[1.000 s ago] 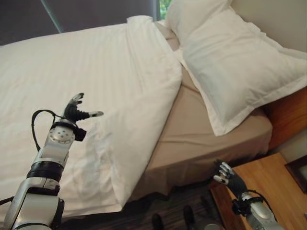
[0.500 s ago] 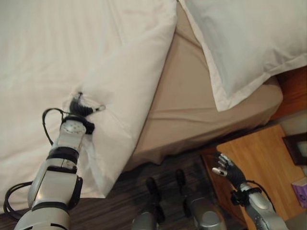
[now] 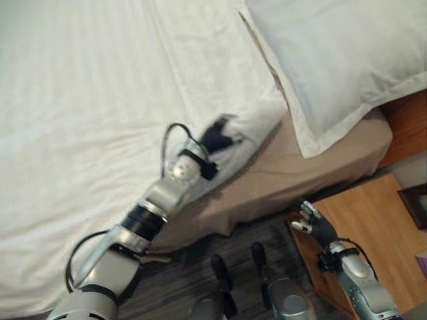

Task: Making the bed.

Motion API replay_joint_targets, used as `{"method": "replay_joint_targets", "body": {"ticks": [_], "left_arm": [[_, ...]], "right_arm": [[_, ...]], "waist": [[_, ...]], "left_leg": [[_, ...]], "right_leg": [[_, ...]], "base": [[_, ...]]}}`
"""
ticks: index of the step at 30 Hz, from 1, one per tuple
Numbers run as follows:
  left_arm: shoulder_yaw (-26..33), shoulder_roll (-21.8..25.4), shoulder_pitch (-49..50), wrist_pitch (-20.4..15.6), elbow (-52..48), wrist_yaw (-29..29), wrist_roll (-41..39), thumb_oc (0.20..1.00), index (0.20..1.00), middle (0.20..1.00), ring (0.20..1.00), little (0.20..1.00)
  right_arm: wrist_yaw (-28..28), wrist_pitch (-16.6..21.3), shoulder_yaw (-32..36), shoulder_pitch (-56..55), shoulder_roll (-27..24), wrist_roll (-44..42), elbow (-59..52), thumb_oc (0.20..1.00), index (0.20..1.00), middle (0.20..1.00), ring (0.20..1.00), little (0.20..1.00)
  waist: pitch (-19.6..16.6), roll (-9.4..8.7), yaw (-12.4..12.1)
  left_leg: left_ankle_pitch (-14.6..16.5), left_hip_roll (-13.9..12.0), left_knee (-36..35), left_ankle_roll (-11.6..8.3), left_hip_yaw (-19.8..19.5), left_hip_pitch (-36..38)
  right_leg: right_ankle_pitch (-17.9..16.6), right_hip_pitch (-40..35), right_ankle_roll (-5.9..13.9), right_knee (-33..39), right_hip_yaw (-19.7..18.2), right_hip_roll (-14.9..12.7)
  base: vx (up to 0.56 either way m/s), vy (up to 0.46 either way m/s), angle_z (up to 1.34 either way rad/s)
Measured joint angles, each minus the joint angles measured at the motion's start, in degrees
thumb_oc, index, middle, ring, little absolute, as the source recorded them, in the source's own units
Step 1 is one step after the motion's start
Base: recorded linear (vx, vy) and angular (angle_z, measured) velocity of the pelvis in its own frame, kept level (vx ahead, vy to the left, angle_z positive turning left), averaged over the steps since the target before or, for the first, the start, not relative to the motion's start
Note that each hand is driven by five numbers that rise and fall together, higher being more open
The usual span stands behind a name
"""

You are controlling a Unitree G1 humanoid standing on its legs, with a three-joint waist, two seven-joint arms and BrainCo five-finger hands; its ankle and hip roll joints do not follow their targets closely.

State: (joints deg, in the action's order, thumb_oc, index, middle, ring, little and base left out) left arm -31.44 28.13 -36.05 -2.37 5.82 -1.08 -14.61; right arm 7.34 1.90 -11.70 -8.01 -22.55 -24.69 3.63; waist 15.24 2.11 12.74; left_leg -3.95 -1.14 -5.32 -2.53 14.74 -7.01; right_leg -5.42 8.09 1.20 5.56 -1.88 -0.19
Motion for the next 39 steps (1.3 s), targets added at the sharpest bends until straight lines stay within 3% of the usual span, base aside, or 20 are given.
{"method": "replay_joint_targets", "body": {"ticks": [2,6,7,8,12,15,20,23,26,27,28,29,30,32,34,35,37,39], "left_arm": [[0.1,-0.4,2.5,0.0,0.0,-1.4,-3.9,0.200,0.200,0.200,0.200,0.200],[0.0,-0.6,5.5,0.2,0.9,-2.3,-5.7,0.200,0.200,0.200,0.200,0.200],[-0.3,-0.7,6.1,0.4,1.7,-2.7,-5.7,0.953,0.953,0.953,0.953,0.953],[-0.5,-0.7,6.6,0.5,2.5,-3.2,-5.7,1.000,1.000,1.000,1.000,1.000],[-2.0,-0.5,9.6,1.2,6.0,-7.0,-10.1,1.000,1.000,1.000,1.000,1.000],[-2.6,0.0,9.6,1.3,0.9,-10.9,-13.5,1.000,1.000,1.000,1.000,1.000],[-1.7,1.6,9.2,0.6,-6.7,-11.8,-19.1,1.000,1.000,1.000,1.000,1.000],[0.8,5.4,9.0,-0.5,-16.0,-13.1,-24.5,1.000,1.000,1.000,1.000,1.000],[6.3,4.2,9.8,-2.1,-18.8,-13.1,-28.2,1.000,1.000,1.000,1.000,1.000],[10.7,2.8,12.4,-2.3,-19.9,-12.7,-29.1,1.000,1.000,1.000,1.000,1.000],[13.9,1.5,14.0,-2.7,-20.2,-12.4,-29.8,1.000,1.000,1.000,1.000,1.000],[16.3,1.4,16.0,-3.9,-20.6,-11.4,-30.3,1.000,1.000,1.000,1.000,1.000],[22.8,-1.1,21.7,-4.8,-21.3,-10.5,-30.4,1.000,1.000,1.000,1.000,1.000],[31.9,-6.5,30.0,-6.5,-19.6,-8.1,-32.7,1.000,1.000,1.000,1.000,1.000],[33.4,-7.6,35.8,-7.2,-19.7,-5.8,-34.8,1.000,1.000,1.000,1.000,1.000],[33.3,-9.2,39.1,-7.1,-19.4,-4.5,-35.9,1.000,1.000,1.000,1.000,1.000],[29.2,-9.5,43.7,-6.8,-18.3,-3.2,-36.3,1.000,1.000,1.000,1.000,1.000],[28.7,-10.2,46.2,-6.2,-16.1,-2.4,-36.3,1.000,1.000,1.000,1.000,1.000]], "right_arm": [[0.4,0.0,0.1,-1.3,-0.1,0.1,0.5,1.000,1.000,1.000,1.000,1.000],[0.6,-0.2,0.1,-2.2,-0.2,0.1,1.9,1.000,1.000,1.000,1.000,1.000],[0.6,-0.3,0.0,-2.7,-0.2,0.1,1.9,1.000,1.000,1.000,1.000,1.000],[0.7,-0.3,0.0,-3.0,-0.2,0.1,1.9,1.000,1.000,1.000,1.000,1.000],[0.8,-0.5,0.0,-4.5,-0.3,0.1,1.9,1.000,1.000,1.000,1.000,1.000],[0.9,-0.6,-0.1,-4.4,-0.3,0.1,1.9,1.000,1.000,1.000,1.000,1.000],[1.2,-0.6,-0.1,-4.1,-0.4,0.1,4.1,1.000,1.000,1.000,1.000,1.000],[1.4,-0.5,0.0,-5.0,-1.2,0.1,5.3,1.000,1.000,1.000,1.000,1.000],[1.0,-0.5,2.2,-4.8,0.2,-0.5,8.8,1.000,1.000,1.000,1.000,1.000],[0.3,-0.5,3.8,-4.5,0.2,-0.5,8.4,1.000,1.000,1.000,1.000,1.000],[-0.3,-0.3,6.2,-4.4,0.5,-0.4,8.3,0.639,0.639,0.639,0.639,0.639],[-1.7,-0.3,7.8,-3.9,-0.5,0.1,7.9,0.564,0.564,0.564,0.564,0.564],[-4.9,-0.3,12.3,-1.7,-3.6,4.1,6.7,0.200,0.200,0.200,0.200,0.200],[-13.6,2.1,26.7,7.9,-9.9,9.1,9.5,0.200,0.200,0.200,0.200,0.200],[-19.2,2.4,29.7,13.7,-14.1,10.3,6.4,0.200,0.200,0.200,0.200,0.200],[-21.7,4.4,29.5,18.6,-14.5,11.0,5.5,0.200,0.200,0.200,0.200,0.200],[-23.5,4.7,23.2,27.2,-14.0,11.0,0.1,0.200,0.200,0.200,0.200,0.200],[-22.2,6.0,13.7,31.1,-7.7,8.3,-6.2,0.200,0.200,0.200,0.200,0.200]], "waist": [[-1.5,1.46,0.0],[-2.3,2.60,0.0],[-2.6,2.69,0.2],[-2.6,2.74,0.5],[-2.9,2.91,1.4],[-3.2,2.99,1.5],[-5.1,3.35,1.2],[-5.9,3.93,1.1],[-6.4,4.24,0.8],[-6.5,4.39,0.9],[-6.6,4.50,0.8],[-6.6,4.54,0.6],[-6.9,4.78,0.1],[-7.2,4.82,-1.5],[-7.5,4.74,-3.6],[-7.5,4.61,-4.0],[-7.7,4.65,-6.9],[-7.7,4.43,-9.0]], "left_leg": [[0.2,-0.1,0.0,-0.21,-0.1,0.4],[0.8,-0.2,0.0,-0.28,0.0,0.4],[0.8,-0.2,0.0,-0.26,0.2,0.5],[0.8,-0.1,0.0,-0.24,0.3,0.5],[1.0,-0.1,0.0,0.05,1.4,1.1],[1.0,-0.1,0.0,0.05,1.7,1.3],[1.3,-0.7,-0.2,-0.18,1.6,2.3],[1.3,-0.7,-0.3,-0.19,1.2,2.3],[1.5,-0.6,-0.3,-0.45,0.4,3.0],[1.8,-0.6,-0.3,-0.45,0.3,3.1],[1.8,-0.6,-0.3,-0.45,0.1,3.1],[1.8,-0.6,-0.3,-0.44,0.1,3.3],[2.0,-0.5,-0.3,-0.40,0.0,3.5],[1.9,-0.4,-0.3,0.04,-0.6,3.9],[1.7,-0.4,-0.3,0.30,-1.6,3.6],[1.4,-0.4,-0.3,0.68,-2.1,3.6],[1.2,-0.4,-0.3,1.01,-3.0,3.2],[0.5,-0.4,0.0,1.85,-4.5,3.3]], "right_leg": [[0.5,-0.5,0.61,0.0,0.1,0.1],[0.5,-0.3,0.64,0.0,-0.2,0.2],[0.4,-0.3,0.61,0.0,-0.4,0.2],[0.4,-0.3,0.61,0.0,-0.4,0.1],[0.3,-0.4,0.66,0.0,-1.5,0.1],[0.2,-0.5,0.65,0.0,-1.9,0.2],[0.4,-1.6,0.65,0.0,-1.7,0.7],[0.3,-1.7,0.54,0.0,-1.4,0.7],[0.5,-2.7,0.56,0.0,-0.9,0.6],[0.5,-2.8,0.57,0.0,-0.9,0.7],[0.5,-2.9,0.57,0.0,-0.8,0.6],[0.5,-3.2,0.58,0.0,-0.7,0.6],[0.6,-3.6,0.65,0.0,-0.7,0.5],[0.8,-3.9,0.63,0.0,-0.2,0.4],[0.9,-4.1,0.58,0.0,0.6,0.5],[1.0,-4.3,0.53,0.0,1.3,0.5],[1.1,-4.4,0.51,0.0,2.2,0.6],[1.2,-5.0,0.38,0.0,3.6,0.6]], "base": [[0.01,0.019,0.07],[0.01,0.014,-0.04],[0.01,0.021,-0.06],[0.01,0.019,-0.11],[0.01,0.001,-0.16],[0.01,-0.011,-0.05],[0.00,0.000,0.00],[0.02,-0.013,0.06],[0.03,-0.033,0.08],[0.00,0.000,0.00],[0.04,-0.008,0.02],[0.04,-0.009,0.03],[0.04,0.002,0.03],[0.03,0.002,0.17],[-0.02,-0.016,0.24],[-0.01,-0.017,0.31],[-0.03,-0.018,0.31],[-0.03,-0.029,0.37]]}}
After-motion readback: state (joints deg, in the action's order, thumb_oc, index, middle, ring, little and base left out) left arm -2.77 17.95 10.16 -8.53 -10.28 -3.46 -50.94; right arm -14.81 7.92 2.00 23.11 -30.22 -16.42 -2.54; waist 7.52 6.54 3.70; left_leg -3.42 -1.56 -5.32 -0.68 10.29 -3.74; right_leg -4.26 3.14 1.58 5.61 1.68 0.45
